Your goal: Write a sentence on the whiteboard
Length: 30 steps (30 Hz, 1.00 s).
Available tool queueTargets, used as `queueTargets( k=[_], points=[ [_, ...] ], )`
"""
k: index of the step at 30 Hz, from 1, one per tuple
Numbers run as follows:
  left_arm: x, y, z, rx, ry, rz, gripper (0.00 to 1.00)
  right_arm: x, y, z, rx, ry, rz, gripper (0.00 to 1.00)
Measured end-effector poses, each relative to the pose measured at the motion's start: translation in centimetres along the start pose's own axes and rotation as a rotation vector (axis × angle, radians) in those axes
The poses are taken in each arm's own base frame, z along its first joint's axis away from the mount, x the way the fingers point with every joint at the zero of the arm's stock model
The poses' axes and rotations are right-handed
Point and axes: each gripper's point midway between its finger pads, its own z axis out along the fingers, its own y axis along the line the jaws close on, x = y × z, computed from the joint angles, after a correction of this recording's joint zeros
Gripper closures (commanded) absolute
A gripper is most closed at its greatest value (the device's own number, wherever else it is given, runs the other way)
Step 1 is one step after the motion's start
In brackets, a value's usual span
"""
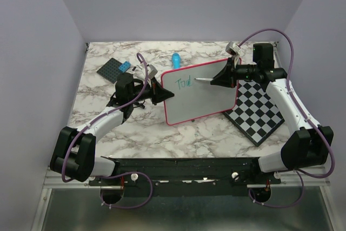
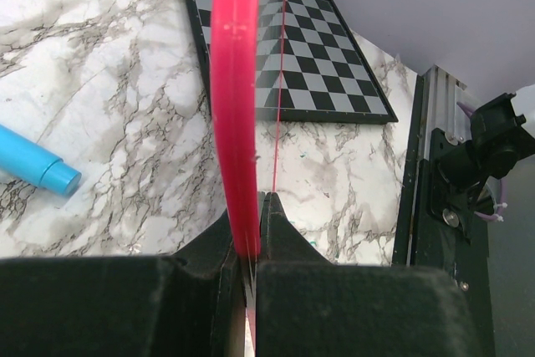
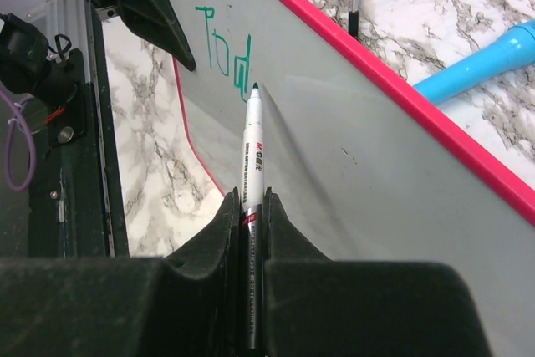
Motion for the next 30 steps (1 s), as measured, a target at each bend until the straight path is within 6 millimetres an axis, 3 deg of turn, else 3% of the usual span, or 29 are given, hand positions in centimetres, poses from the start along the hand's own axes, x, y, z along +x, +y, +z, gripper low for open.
queueTargets(
  k=[30],
  points=[
    [0.19, -0.01, 0.06, -0.001, 0.008, 0.004, 1.00, 0.44, -0.85, 0.32, 0.000, 0.000, 0.017, 0.99]
  ],
)
